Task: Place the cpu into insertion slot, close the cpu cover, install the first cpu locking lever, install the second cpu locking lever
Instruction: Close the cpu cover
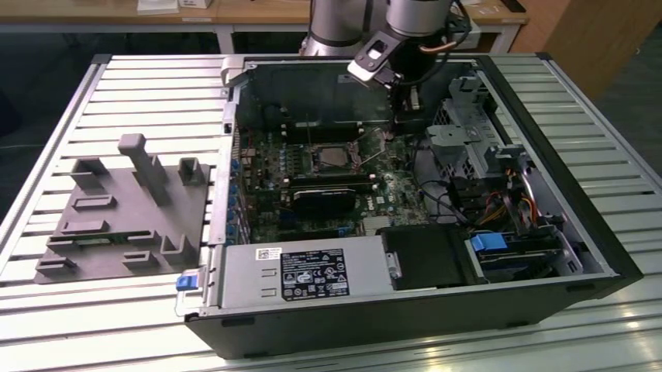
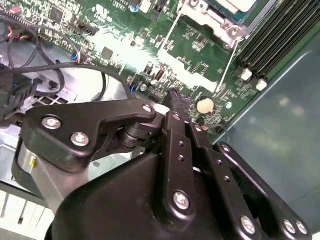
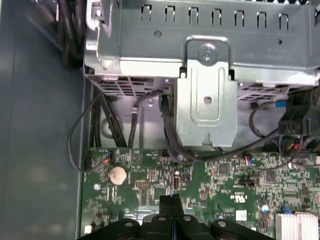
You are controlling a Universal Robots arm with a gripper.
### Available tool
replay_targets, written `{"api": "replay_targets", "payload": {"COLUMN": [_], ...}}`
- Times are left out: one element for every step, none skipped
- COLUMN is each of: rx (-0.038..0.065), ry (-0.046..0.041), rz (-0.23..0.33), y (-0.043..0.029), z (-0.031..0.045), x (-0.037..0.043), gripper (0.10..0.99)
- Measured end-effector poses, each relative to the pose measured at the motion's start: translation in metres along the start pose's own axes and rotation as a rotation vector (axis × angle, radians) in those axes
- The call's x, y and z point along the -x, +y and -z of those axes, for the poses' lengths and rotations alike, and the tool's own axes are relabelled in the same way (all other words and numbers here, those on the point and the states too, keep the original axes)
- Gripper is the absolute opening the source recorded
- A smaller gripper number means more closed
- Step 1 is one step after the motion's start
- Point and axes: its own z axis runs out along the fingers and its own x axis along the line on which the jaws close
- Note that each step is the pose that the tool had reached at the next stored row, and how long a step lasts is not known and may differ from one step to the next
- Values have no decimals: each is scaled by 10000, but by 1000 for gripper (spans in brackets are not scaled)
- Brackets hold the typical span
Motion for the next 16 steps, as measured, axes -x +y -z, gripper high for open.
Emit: {"api": "replay_targets", "payload": {"rx": [0,-1,0,0,-1,-1,0,0,0,-1,-1,0,0,0,0,0], "ry": [-2,-2,-1,0,0,-1,-1,0,0,-2,-1,-1,0,0,1,0], "rz": [0,0,-1,-1,-1,0,0,0,-1,0,0,-1,-1,0,-1,-1], "y": [5,7,7,7,7,7,6,5,5,5,5,4,4,4,3,3], "z": [-9,-22,-41,-59,-77,-95,-113,-128,-143,-157,-171,-183,-195,-209,-221,-231], "x": [0,-1,-1,-2,-3,-3,-4,-5,-5,-6,-7,-7,-8,-8,-9,-9], "gripper": [102,102,102,102,102,102,102,102,102,102,102,102,102,102,102,102]}}
